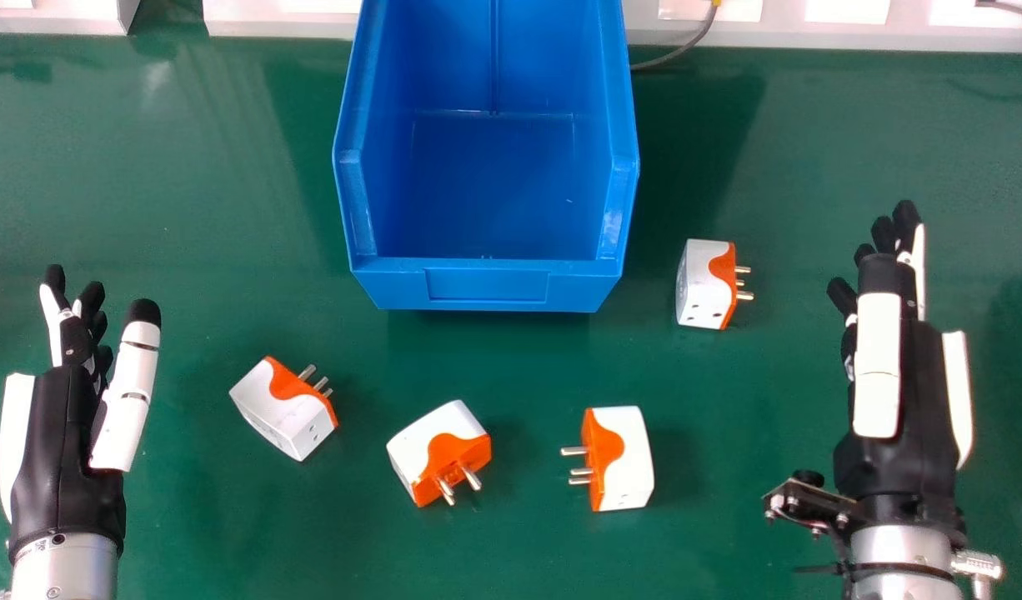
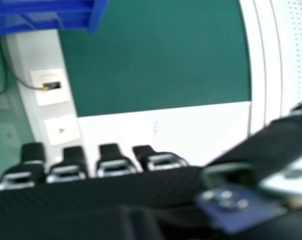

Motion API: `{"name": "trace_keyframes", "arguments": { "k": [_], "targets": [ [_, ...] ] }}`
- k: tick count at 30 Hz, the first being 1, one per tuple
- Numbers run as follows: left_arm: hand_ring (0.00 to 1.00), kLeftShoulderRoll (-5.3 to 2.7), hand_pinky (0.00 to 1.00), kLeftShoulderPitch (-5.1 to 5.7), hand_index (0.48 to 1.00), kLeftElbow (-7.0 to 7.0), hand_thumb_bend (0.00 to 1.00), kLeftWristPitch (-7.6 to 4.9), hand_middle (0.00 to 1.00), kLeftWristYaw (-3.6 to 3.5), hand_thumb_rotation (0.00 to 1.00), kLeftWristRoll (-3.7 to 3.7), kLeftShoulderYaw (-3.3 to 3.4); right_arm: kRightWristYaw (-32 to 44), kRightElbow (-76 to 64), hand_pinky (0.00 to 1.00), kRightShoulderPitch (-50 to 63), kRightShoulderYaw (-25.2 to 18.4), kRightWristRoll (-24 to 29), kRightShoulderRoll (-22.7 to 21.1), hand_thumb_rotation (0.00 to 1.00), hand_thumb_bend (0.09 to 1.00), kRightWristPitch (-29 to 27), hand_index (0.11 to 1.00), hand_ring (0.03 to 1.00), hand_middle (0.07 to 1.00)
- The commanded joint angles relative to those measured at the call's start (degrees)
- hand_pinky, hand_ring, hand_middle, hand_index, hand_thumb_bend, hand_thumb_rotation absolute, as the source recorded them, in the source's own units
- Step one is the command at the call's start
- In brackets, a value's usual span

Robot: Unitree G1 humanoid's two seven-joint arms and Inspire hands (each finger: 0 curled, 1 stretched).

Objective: Pick all objects and put in blue box

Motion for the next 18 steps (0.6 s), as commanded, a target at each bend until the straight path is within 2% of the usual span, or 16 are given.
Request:
{"name": "trace_keyframes", "arguments": {
  "k": [1,3,5,7,12,16,18],
  "targets": [
    [1.0,0.28,1.0,-0.57,0.942,-0.68,0.39,-0.42,0.99,0.42,0.79,-0.12,0.27,-0.24,-0.92,0.94,-0.9,-0.25,0.0,-0.06,1.0,0.487,-1.06,1.0,1.0,1.0],
    [1.0,0.23,1.0,-0.68,0.945,-0.75,0.4,-0.08,1.0,0.2,0.79,-0.57,0.32,-0.1,-0.79,0.94,-0.91,-0.21,0.12,-0.05,1.0,0.489,-1.24,1.0,1.0,1.0],
    [1.0,0.17,1.0,-0.78,0.941,-0.7,0.41,0.16,0.99,0.29,0.79,-0.79,0.37,0.17,-0.67,0.95,-0.93,-0.17,0.33,-0.12,1.0,0.497,-1.35,1.0,1.0,1.0],
    [1.0,0.39,1.0,-0.87,0.94,-0.29,0.41,-0.25,0.99,0.05,0.78,-0.91,0.43,0.26,-0.53,0.96,-0.95,-0.17,0.43,-0.08,1.0,0.503,-1.43,1.0,1.0,1.0],
    [1.0,0.97,1.0,-0.97,0.946,0.48,0.41,-1.21,1.0,-0.41,0.79,-0.6,0.47,-0.19,-0.5,0.95,-0.94,-0.15,0.04,0.14,1.0,0.504,-1.66,1.0,1.0,1.0],
    [1.0,0.79,1.0,-1.14,0.941,0.46,0.4,-0.82,0.99,-0.53,0.77,-1.14,0.64,-0.39,-0.57,0.94,-0.87,-0.06,-0.37,0.08,1.0,0.504,-1.55,1.0,1.0,1.0],
    [1.0,0.78,1.0,-1.11,0.941,0.44,0.4,-0.86,0.99,-0.45,0.77,-0.96,0.62,-0.41,-0.62,0.94,-0.88,-0.06,-0.41,0.03,1.0,0.502,-1.33,1.0,1.0,1.0]
  ]
}}
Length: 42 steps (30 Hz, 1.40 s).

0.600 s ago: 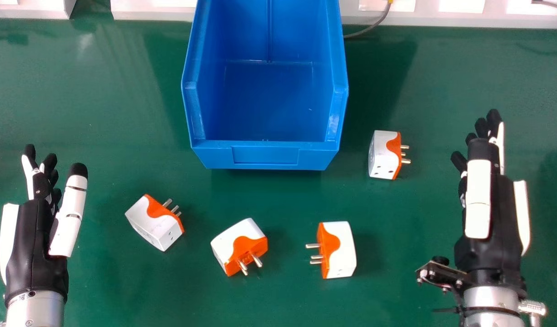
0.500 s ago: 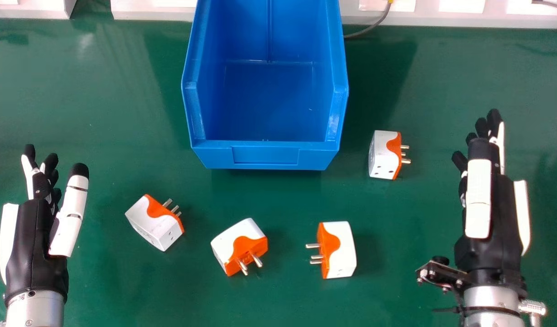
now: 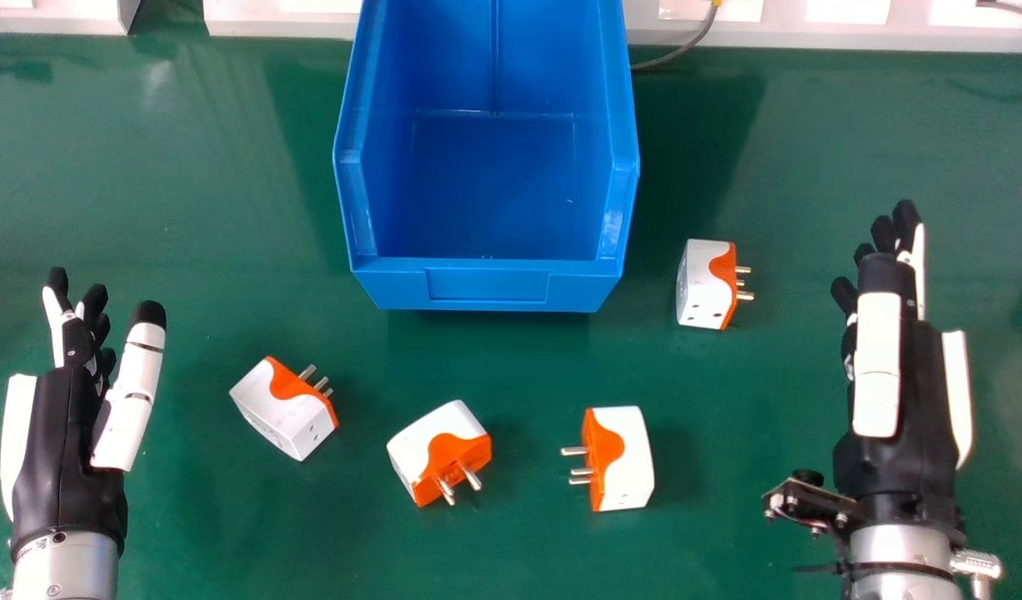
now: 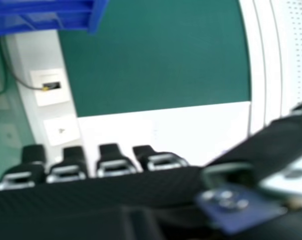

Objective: Pick all objects and put in blue box

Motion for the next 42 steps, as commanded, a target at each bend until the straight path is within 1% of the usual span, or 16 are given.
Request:
{"name": "trace_keyframes", "arguments": {
  "k": [1,5,9,11,12,15,16,18,22,24,27,30,32,36,38,42],
  "targets": [
    [1.0,0.54,1.0,-0.48,0.942,-0.47,0.4,-1.2,0.99,0.16,0.78,-0.33,0.5,-0.32,-0.6,0.94,-0.87,-0.11,-0.39,-0.1,1.0,0.5,-1.33,1.0,1.0,1.0],
    [1.0,0.52,1.0,-0.57,0.946,-0.5,0.4,-1.12,0.99,0.14,0.77,-0.36,0.48,-0.3,-0.86,0.94,-0.75,0.01,-0.61,-0.18,1.0,0.491,-1.18,1.0,1.0,1.0],
    [1.0,0.32,1.0,-0.52,0.943,-0.46,0.4,-1.19,0.99,-0.06,0.77,-0.92,0.65,-0.71,-1.02,0.93,-0.62,0.32,-3.18,-1.29,1.0,0.502,-0.77,1.0,1.0,1.0],
    [1.0,0.39,1.0,-0.44,0.942,-0.49,0.41,-1.12,0.99,0.06,0.77,-0.64,0.66,-1.07,-1.32,0.93,-0.71,0.52,-5.11,-2.03,1.0,0.517,0.17,1.0,1.0,1.0],
    [1.0,0.55,1.0,-0.28,0.942,-0.66,0.41,-1.18,0.99,0.43,0.77,0.12,0.54,-1.26,-1.28,0.93,-0.82,0.64,-6.32,-2.57,1.0,0.518,0.25,1.0,1.0,1.0],
    [1.0,0.34,1.0,-0.09,0.943,-1.02,0.39,-1.29,0.99,0.17,0.77,-0.33,0.59,-2.61,-0.37,0.95,-1.83,0.98,-11.56,-4.92,1.0,0.569,0.46,1.0,1.0,1.0],
    [1.0,0.38,1.0,-0.01,0.944,-1.16,0.39,-1.2,0.99,0.26,0.77,-0.12,0.55,-2.76,0.19,0.96,-2.51,1.14,-13.31,-6.17,1.0,0.561,0.4,1.0,1.0,1.0],
    [1.0,0.74,1.0,0.21,0.947,-1.23,0.38,-1.68,0.99,0.55,0.78,0.99,0.31,-2.61,1.81,0.97,-4.09,1.51,-16.12,-8.99,1.0,0.575,-0.6,1.0,1.0,1.0],
    [1.0,0.01,1.0,0.01,0.94,-1.36,0.4,-0.93,0.99,-0.04,0.76,-1.08,0.76,-1.73,3.69,0.96,-6.59,2.12,-18.08,-12.79,0.94,0.595,-0.51,1.0,1.0,1.0],
    [1.0,0.15,1.0,0.1,0.938,-1.14,0.4,-1.42,0.99,-0.13,0.76,-0.9,0.74,-1.75,5.19,0.94,-8.36,2.45,-19.29,-14.71,0.89,0.601,-0.64,1.0,1.0,1.0],
    [1.0,0.2,1.0,0.18,0.945,-1.02,0.38,-1.75,0.99,-0.53,0.77,-1.34,0.81,-1.8,7.81,0.92,-10.74,3.04,-20.82,-17.33,0.82,0.587,-1.75,1.0,1.0,1.0],
    [1.0,0.45,1.0,0.52,0.947,-1.6,0.4,-1.0,0.99,-0.24,0.77,-0.66,0.69,-2.44,9.87,0.91,-13.13,4.13,-24.16,-20.42,0.8,0.594,-1.54,1.0,1.0,1.0],
    [1.0,0.67,1.0,0.71,0.948,-1.59,0.41,-1.21,0.99,-0.05,0.79,-0.09,0.64,-2.37,11.07,0.9,-14.99,4.89,-26.38,-22.44,0.79,0.617,-0.61,1.0,0.995,1.0],
    [1.0,0.57,1.0,1.01,0.945,-2.03,0.4,-1.28,0.99,0.19,0.78,0.13,0.69,-0.38,12.59,0.88,-18.48,6.83,-30.44,-26.37,0.81,0.654,3.03,1.0,0.987,1.0],
    [1.0,0.82,1.0,1.23,0.945,-1.94,0.4,-1.9,0.99,0.41,0.79,0.88,0.64,0.21,13.81,0.87,-20.64,8.21,-32.94,-28.49,0.79,0.645,4.63,0.99,0.972,0.999],
    [1.0,1.03,1.0,1.23,0.947,-1.56,0.42,-2.17,0.99,0.16,0.79,0.67,0.78,1.85,15.82,0.86,-24.28,10.83,-36.32,-31.95,0.71,0.647,6.5,0.956,0.947,0.976]
  ]
}}
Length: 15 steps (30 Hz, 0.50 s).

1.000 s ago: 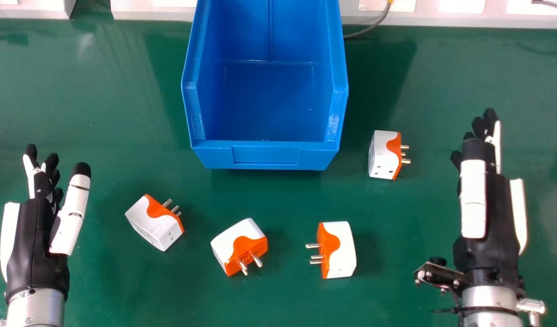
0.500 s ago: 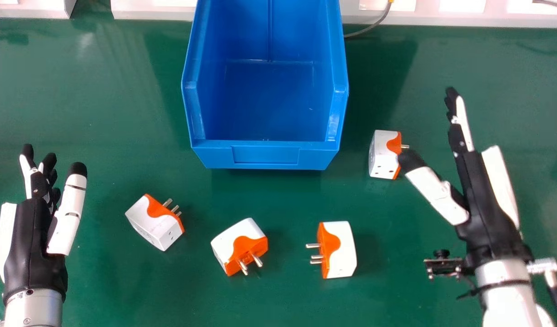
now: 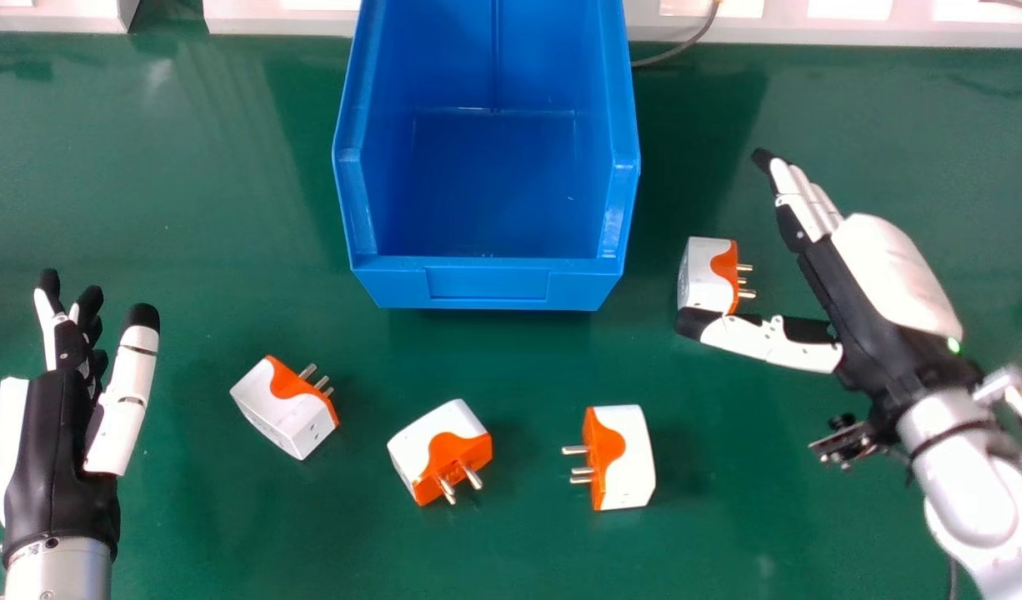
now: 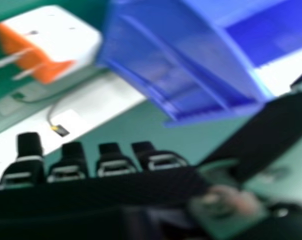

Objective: Pick all objects and put in blue box

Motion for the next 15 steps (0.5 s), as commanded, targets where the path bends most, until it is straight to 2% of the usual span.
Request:
{"name": "trace_keyframes", "arguments": {
  "k": [1,3,6,8,11,15],
  "targets": [
    [1.0,0.77,1.0,0.35,0.942,-1.29,0.42,-0.75,0.99,0.03,0.78,0.17,0.38,0.98,0.53,0.86,-3.36,1.58,-2.16,-3.03,0.7,0.639,0.52,0.95,0.942,0.969],
    [1.0,0.67,1.0,0.38,0.944,-1.41,0.43,-0.6,1.0,-0.14,0.77,-0.31,0.46,2.48,1.64,0.85,-5.72,3.42,-4.51,-4.73,0.69,0.647,1.85,0.942,0.935,0.96],
    [1.0,0.34,1.0,0.02,0.935,-1.1,0.45,-0.13,0.99,-0.53,0.75,-1.74,0.85,4.66,4.01,0.85,-9.69,5.88,-6.97,-6.35,0.66,0.655,3.09,0.931,0.93,0.954],
    [1.0,0.43,1.0,-0.02,0.934,-0.96,0.44,-0.38,0.99,-0.58,0.74,-1.8,0.83,5.72,5.81,0.85,-12.03,7.47,-8.16,-7.18,0.64,0.661,3.36,0.928,0.93,0.953],
    [1.0,0.84,1.0,0.34,0.936,-1.33,0.44,-0.29,0.99,-0.11,0.77,-0.71,0.58,6.61,8.96,0.84,-15.44,9.77,-9.39,-8.03,0.62,0.667,3.15,0.923,0.926,0.948],
    [1.0,0.68,1.0,0.24,0.945,-1.21,0.42,-0.64,0.99,-0.95,0.77,-1.82,0.69,7.88,13.95,0.84,-20.31,12.82,-10.85,-8.39,0.6,0.671,2.77,0.917,0.924,0.944]
  ]
}}
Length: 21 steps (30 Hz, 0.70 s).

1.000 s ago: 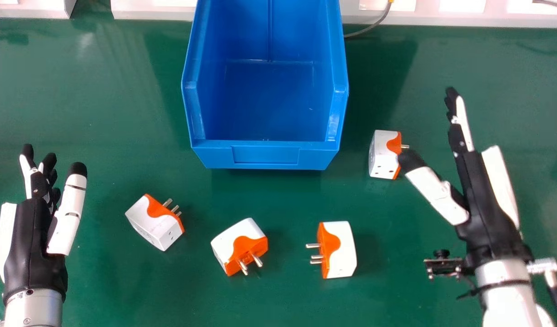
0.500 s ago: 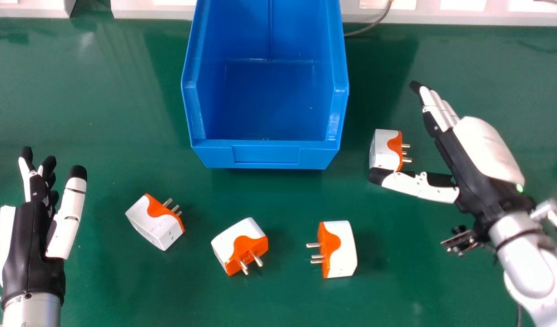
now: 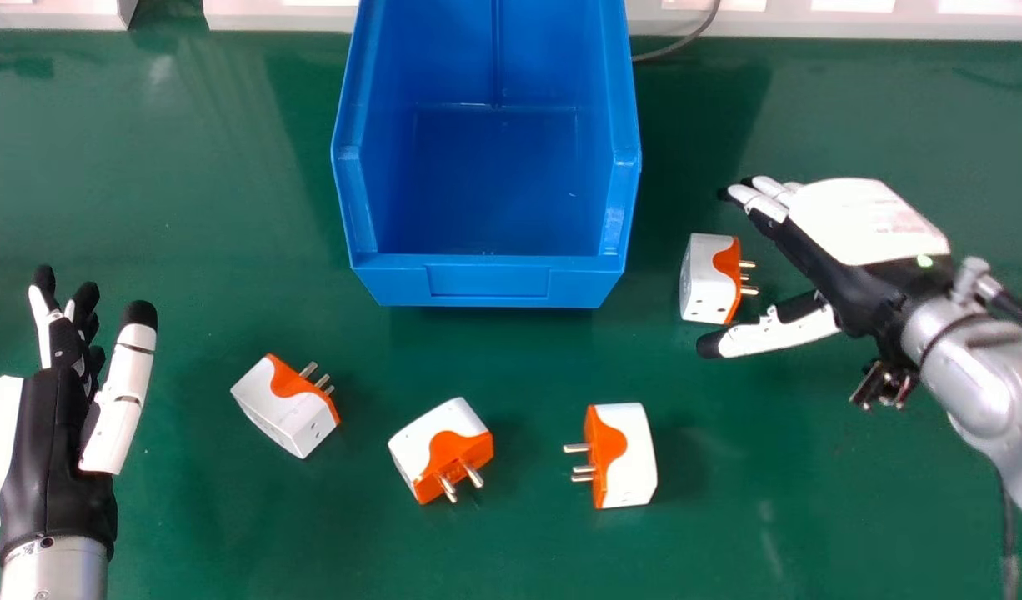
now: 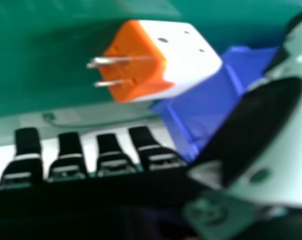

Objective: Pick all objects and put in blue box

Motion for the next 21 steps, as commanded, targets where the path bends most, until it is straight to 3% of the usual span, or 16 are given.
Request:
{"name": "trace_keyframes", "arguments": {
  "k": [1,5,9,13,14,19,21],
  "targets": [
    [1.0,0.65,1.0,0.11,0.945,-0.91,0.43,-0.95,0.99,-0.29,0.77,-0.43,0.52,0.34,2.39,0.84,-4.34,1.4,-1.04,-1.31,0.59,0.674,-0.42,0.911,0.921,0.94],
    [1.0,0.59,1.0,0.01,0.946,-0.96,0.42,-0.84,0.99,-0.26,0.78,-0.27,0.52,0.71,7.52,0.85,-8.72,4.24,-2.62,-0.64,0.6,0.672,-0.12,0.914,0.925,0.943],
    [1.0,0.62,1.0,0.16,0.942,-1.22,0.41,-0.6,0.99,0.22,0.78,0.46,0.42,1.46,11.46,0.86,-12.5,7.01,-3.9,0.51,0.66,0.668,1.26,0.914,0.926,0.942],
    [0.99,0.57,1.0,0.45,0.936,-1.92,0.4,-0.6,0.98,1.07,0.78,1.88,0.18,2.28,14.46,0.86,-15.35,9.22,-4.53,1.82,0.69,0.664,2.42,0.918,0.927,0.943],
    [0.99,0.3,1.0,0.42,0.935,-2.13,0.4,-0.23,0.98,0.96,0.78,1.32,0.3,2.36,14.71,0.86,-15.65,9.54,-4.42,2.04,0.69,0.664,2.55,0.917,0.926,0.943],
    [0.99,0.41,1.0,1.04,0.936,-2.96,0.41,-0.48,0.98,1.51,0.79,2.63,-0.21,2.0,16.39,0.85,-17.19,11.44,-4.68,2.81,0.68,0.651,2.84,0.914,0.925,0.941],
    [0.99,0.25,1.0,0.98,0.937,-2.93,0.4,-0.72,0.99,1.22,0.79,2.26,-0.16,2.21,16.8,0.85,-17.72,12.11,-4.85,3.09,0.68,0.647,3.3,0.916,0.927,0.943]
  ]
}}
